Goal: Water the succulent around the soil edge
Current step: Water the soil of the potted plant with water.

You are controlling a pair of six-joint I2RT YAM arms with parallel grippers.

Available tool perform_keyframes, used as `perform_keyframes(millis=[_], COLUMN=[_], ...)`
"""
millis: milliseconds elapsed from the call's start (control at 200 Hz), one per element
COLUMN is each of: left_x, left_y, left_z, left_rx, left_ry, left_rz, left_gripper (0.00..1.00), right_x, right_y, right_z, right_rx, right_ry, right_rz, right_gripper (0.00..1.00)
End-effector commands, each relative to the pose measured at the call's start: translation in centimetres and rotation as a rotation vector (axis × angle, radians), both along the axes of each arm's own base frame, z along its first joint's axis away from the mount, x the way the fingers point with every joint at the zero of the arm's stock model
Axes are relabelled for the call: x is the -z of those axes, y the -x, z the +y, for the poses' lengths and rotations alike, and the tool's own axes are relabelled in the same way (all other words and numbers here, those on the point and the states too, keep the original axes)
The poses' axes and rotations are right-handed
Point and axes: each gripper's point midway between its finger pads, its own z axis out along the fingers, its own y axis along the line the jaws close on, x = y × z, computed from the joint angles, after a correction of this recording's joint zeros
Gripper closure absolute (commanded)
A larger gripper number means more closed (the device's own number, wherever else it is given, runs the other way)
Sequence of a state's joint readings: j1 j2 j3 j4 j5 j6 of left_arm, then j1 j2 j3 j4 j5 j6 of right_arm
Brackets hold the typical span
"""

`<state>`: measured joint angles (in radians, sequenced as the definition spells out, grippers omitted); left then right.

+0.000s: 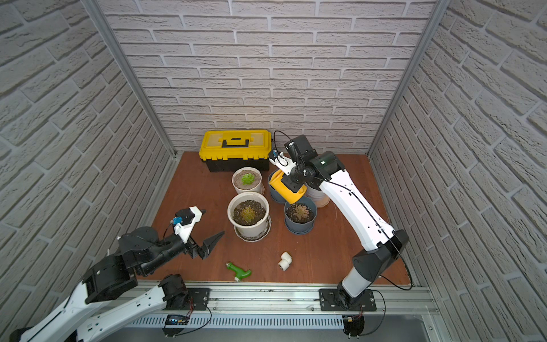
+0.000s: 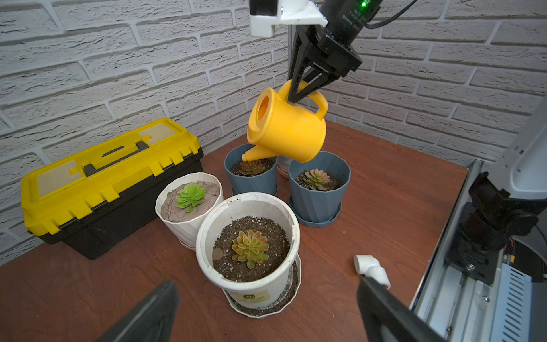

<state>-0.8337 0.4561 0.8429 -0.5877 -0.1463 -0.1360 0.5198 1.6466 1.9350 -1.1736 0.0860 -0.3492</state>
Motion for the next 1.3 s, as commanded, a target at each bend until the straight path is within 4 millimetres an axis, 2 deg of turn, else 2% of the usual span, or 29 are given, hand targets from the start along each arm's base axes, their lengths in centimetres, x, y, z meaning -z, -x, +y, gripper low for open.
perform_keyframes(millis=[0, 245, 490, 800, 1295], left_x=[-0.3, -0.3, -0.3, -0.2, 0.1], left_y=[-0.2, -0.2, -0.3, -0.4, -0.5], left_z=[0.1, 0.3, 0.2, 0.2, 0.1], left_rx=[-0.013, -0.021, -0.017, -0.017, -0.017], left_ry=[0.029, 0.031, 0.040, 0.040, 0.033], left_rz=[-0.007, -0.008, -0.005, 0.003, 0.011], left_gripper=[0.02, 0.02, 0.02, 0.02, 0.02], right_x=[-0.7, 0.4, 0.6, 1.0, 0.7], right_y=[-0.3, -1.1, -1.8, -3.7, -5.7], right_z=[-0.3, 0.7, 1.9, 2.5, 1.7], right_rx=[0.003, -0.007, -0.013, 0.032, 0.115], right_ry=[0.017, 0.025, 0.015, 0.022, 0.070], right_rz=[-0.008, 0.034, 0.045, 0.044, 0.006], right_gripper=[0.97, 0.97, 0.97, 0.98, 0.98])
